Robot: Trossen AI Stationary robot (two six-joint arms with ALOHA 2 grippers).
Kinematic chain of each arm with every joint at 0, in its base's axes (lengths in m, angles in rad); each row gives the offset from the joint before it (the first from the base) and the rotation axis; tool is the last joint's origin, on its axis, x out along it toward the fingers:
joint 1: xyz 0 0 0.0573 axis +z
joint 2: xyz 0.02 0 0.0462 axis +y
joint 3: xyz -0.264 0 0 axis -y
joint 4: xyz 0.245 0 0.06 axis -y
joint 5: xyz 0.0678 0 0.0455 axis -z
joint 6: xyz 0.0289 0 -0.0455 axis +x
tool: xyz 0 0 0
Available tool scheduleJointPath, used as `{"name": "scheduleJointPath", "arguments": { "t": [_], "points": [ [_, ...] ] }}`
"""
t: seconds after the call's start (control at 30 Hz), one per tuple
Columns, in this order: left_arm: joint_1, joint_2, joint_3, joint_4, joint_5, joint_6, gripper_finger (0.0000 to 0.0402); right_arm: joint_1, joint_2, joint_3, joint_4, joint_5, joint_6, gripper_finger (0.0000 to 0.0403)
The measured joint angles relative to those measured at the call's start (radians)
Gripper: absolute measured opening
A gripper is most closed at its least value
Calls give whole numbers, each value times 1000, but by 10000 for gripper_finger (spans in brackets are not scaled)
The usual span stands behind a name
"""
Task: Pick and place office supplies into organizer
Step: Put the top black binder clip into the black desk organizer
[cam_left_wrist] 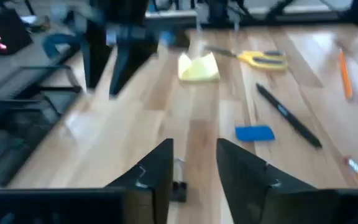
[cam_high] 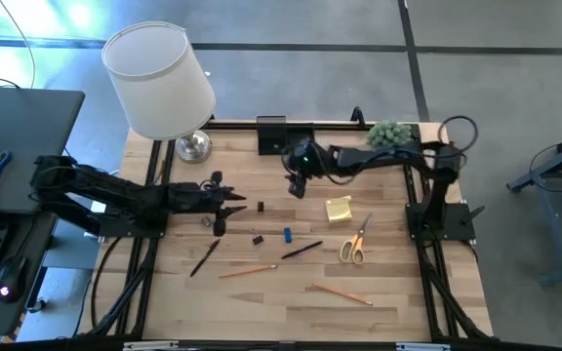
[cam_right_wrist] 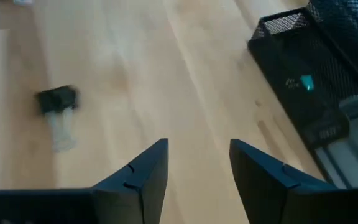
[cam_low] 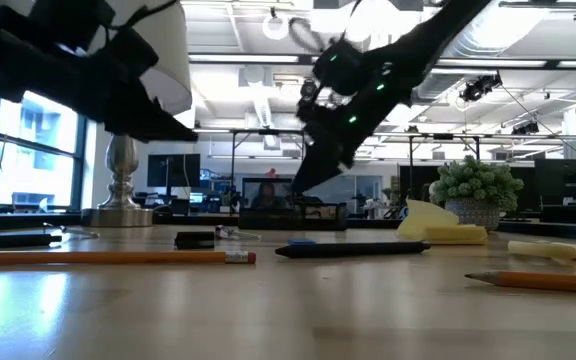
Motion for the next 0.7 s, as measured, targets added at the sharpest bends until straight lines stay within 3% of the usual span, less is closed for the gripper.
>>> {"name": "scheduleJointPath", "arguments": {
  "t": [0.23,0.43,0.57,0.7],
  "points": [
    [18,232,65,159,-48,5,247,55,-232,-257,247,69,23,167],
    [101,438,246,47,2,9,342,65,-397,-447,442,130,32,167],
    [156,520,356,-128,138,67,349,73,-476,-529,462,118,54,167],
    [193,532,417,-257,317,110,317,93,-522,-592,461,115,60,167]
  ]
}}
